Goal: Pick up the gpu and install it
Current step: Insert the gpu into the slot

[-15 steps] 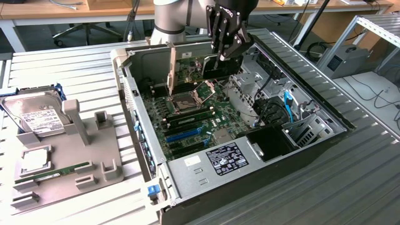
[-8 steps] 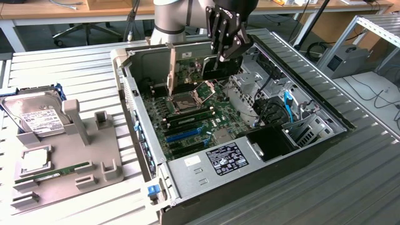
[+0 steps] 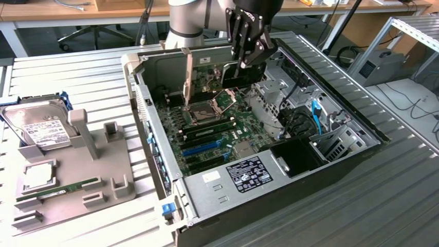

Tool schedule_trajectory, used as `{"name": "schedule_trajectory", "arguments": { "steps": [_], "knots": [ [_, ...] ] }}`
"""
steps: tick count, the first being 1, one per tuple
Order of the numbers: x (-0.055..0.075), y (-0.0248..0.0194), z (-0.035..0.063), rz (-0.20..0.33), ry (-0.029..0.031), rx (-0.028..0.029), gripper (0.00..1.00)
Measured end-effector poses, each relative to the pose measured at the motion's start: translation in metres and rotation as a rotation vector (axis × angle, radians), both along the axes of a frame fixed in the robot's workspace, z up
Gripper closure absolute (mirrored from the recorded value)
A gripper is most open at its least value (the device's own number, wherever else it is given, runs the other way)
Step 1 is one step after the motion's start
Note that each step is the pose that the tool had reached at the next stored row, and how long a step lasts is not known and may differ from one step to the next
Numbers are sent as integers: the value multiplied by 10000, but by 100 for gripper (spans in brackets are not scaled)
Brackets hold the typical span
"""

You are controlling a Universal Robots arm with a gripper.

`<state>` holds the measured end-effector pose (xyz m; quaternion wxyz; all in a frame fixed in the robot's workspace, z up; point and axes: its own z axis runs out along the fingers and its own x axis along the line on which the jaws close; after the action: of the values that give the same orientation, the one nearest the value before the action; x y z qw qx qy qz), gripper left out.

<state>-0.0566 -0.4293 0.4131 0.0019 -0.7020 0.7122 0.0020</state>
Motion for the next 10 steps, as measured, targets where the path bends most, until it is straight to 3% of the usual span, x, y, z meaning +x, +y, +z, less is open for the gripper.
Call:
{"name": "schedule_trajectory", "arguments": {
  "steps": [10],
  "knots": [
    [-3,0,-22,0,0,-1,73]
  ]
}}
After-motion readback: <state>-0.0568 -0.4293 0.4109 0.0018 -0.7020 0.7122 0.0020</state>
